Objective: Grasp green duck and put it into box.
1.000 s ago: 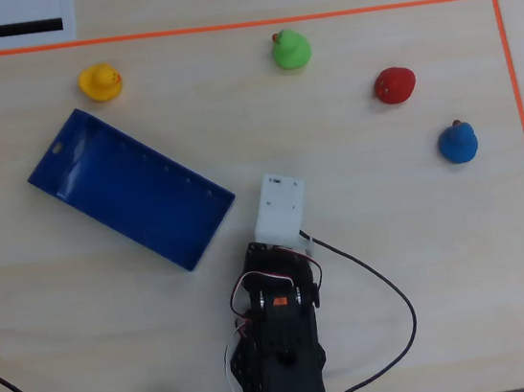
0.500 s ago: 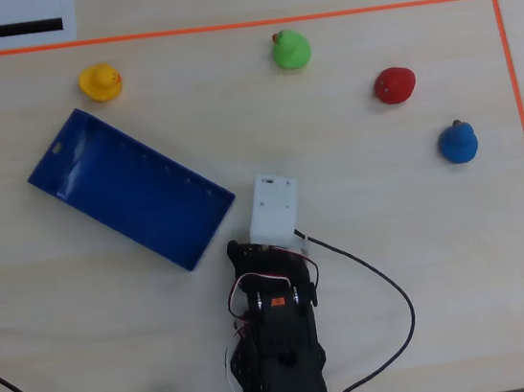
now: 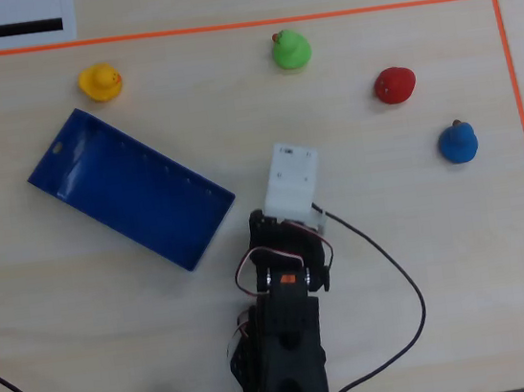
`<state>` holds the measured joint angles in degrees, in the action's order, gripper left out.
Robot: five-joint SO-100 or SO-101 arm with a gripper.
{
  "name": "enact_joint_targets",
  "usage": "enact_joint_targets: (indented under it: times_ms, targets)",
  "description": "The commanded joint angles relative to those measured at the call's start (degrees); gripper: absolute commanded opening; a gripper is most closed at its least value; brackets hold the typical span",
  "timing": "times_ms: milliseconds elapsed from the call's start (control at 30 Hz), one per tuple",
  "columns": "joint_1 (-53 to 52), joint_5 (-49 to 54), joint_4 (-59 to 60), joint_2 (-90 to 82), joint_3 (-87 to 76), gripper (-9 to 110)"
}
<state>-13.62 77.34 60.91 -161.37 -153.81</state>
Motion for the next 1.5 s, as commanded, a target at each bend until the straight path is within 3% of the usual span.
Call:
enact_joint_targets:
  times_ms: [0,300,533,1000,1467]
  targets:
    - [-3.43,-5.45,-10.99,18.81,27.86,36]
    - [-7.65,-2.99,-33.22,43.24,43.15,37]
    - [-7.65,6.15,-75.76,58.80,32.43,37]
    - [0.09,10.37,-94.04,83.32,40.96,36]
    - [-2.55,11.95,-94.13,102.48,58.36,35]
